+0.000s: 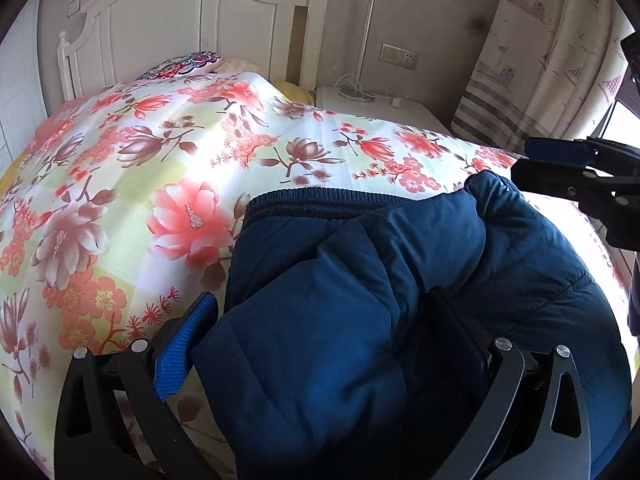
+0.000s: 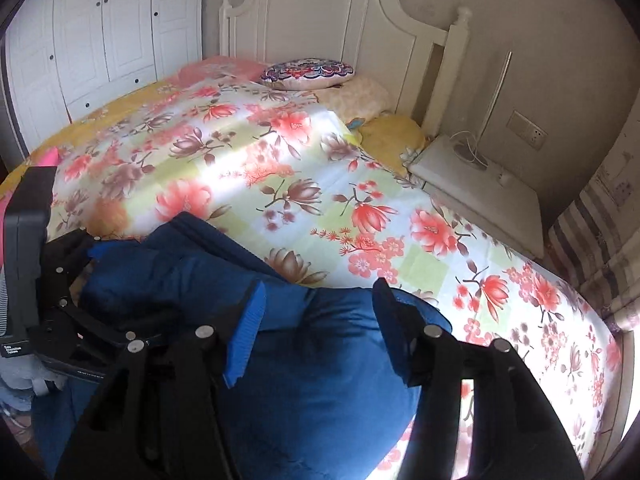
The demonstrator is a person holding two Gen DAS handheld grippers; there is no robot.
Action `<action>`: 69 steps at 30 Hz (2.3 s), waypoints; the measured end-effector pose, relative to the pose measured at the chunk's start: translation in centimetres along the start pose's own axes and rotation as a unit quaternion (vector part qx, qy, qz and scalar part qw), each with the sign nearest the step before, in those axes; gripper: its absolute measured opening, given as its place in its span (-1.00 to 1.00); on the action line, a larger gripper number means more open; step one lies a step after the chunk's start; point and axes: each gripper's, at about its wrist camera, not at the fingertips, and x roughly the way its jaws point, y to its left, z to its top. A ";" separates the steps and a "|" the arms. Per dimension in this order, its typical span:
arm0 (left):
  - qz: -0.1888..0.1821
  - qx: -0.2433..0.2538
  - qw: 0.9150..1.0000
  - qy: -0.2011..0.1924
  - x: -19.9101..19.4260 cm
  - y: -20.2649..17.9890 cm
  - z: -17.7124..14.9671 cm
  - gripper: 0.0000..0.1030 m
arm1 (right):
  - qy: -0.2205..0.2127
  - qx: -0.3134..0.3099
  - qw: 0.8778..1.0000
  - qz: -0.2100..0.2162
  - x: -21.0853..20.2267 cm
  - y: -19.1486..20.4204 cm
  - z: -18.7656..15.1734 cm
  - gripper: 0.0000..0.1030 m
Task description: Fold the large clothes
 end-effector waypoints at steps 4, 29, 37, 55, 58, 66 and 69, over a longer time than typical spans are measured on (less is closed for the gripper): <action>0.016 0.002 1.000 -0.001 -0.2 -0.3 -0.1 0.91 | 0.055 -0.015 0.998 0.000 5.9 -0.1 -3.0 0.18; -0.060 0.018 0.997 -0.037 -10.1 -2.2 -12.1 0.91 | 0.037 -0.105 0.993 -0.047 0.5 5.5 0.2 0.10; -0.025 0.030 0.998 -0.047 -10.7 -2.6 -12.1 0.91 | 0.121 -0.210 0.970 0.010 6.4 15.1 0.3 0.10; -0.037 0.027 0.998 -0.052 -10.7 -2.3 -12.7 0.91 | 0.026 -0.121 0.992 0.002 -4.7 7.4 -7.1 0.15; -0.035 0.024 0.998 -0.046 -10.4 -2.3 -13.0 0.91 | -0.001 -0.051 0.998 0.046 -2.3 5.7 -9.3 0.19; -0.033 0.025 0.998 -0.044 -10.7 -2.9 -13.1 0.91 | -0.059 -0.064 0.996 0.027 -9.3 7.8 -10.0 0.22; -0.036 0.023 0.998 -0.047 -10.6 -2.9 -13.0 0.91 | -0.091 -0.057 0.994 0.008 -12.0 8.2 -12.8 0.35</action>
